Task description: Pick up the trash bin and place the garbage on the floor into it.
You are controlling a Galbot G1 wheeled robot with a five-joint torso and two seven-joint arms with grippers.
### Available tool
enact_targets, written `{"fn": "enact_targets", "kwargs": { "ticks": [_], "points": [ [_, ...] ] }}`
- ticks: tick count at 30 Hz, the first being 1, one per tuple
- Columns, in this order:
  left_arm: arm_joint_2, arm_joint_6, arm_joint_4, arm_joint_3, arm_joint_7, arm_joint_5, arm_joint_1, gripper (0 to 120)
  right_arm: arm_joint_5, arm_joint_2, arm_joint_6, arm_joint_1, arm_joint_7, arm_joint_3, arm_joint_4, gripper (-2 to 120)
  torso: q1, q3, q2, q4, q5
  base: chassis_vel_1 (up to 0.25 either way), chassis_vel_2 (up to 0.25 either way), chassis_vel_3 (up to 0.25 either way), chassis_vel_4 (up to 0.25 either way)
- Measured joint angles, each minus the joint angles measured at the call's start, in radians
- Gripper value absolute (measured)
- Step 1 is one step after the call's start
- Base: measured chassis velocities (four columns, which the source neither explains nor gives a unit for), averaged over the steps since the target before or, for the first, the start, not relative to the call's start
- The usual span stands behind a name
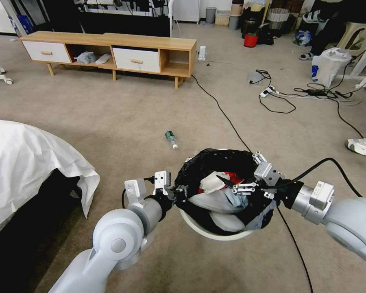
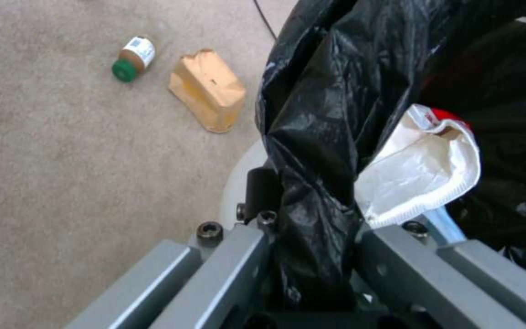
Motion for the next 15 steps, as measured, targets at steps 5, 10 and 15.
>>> {"fn": "enact_targets", "kwargs": {
  "ticks": [5, 10, 15],
  "points": [
    [-0.007, 0.003, 0.009, 0.001, -0.008, 0.004, 0.001, 0, 0.010, -0.009, -0.001, -0.006, -0.001, 0.014, 0.016, 90, 0.000, 0.000, 0.000, 0.0000, -0.0001, 0.000, 0.000, 0.000, 0.000],
    [-0.012, 0.005, 0.021, 0.003, -0.010, 0.015, 0.000, 0, 0.015, -0.020, -0.001, -0.033, -0.002, 0.049, 0.031, 90, 0.000, 0.000, 0.000, 0.0000, -0.0001, 0.000, 0.000, 0.000, 0.000],
    [-0.012, 0.010, 0.028, 0.002, -0.013, 0.030, 0.003, 0, 0.027, -0.028, -0.002, -0.058, -0.002, 0.092, 0.046, 90, 0.000, 0.000, 0.000, 0.0000, 0.0000, 0.000, 0.000, 0.000, 0.000]
  ]
}}
